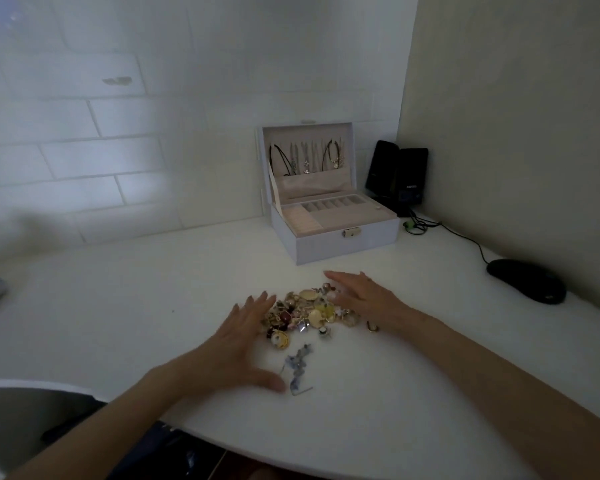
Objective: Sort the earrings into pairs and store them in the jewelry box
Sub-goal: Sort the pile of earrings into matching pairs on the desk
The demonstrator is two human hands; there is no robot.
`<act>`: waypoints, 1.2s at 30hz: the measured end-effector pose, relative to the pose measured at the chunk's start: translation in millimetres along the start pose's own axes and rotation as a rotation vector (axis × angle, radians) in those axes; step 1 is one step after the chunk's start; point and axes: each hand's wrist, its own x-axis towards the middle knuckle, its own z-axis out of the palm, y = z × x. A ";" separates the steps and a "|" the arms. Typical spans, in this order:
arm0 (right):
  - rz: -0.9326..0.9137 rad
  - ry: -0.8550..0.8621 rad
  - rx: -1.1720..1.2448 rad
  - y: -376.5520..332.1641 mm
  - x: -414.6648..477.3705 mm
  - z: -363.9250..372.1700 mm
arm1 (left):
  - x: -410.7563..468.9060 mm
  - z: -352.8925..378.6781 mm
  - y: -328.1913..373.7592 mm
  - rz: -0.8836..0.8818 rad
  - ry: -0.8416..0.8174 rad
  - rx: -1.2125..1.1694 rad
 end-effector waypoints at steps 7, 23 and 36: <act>-0.083 -0.029 0.055 -27.4 -21.5 13.3 | 47.7 19.4 31.3 0.023 0.186 -0.138; 0.025 0.316 0.533 -0.1 -71.6 -15.1 | 58.7 10.5 44.5 0.034 0.164 -0.431; 0.039 0.192 0.186 -13.2 -83.9 -17.0 | 79.4 16.7 66.0 0.109 0.280 -0.881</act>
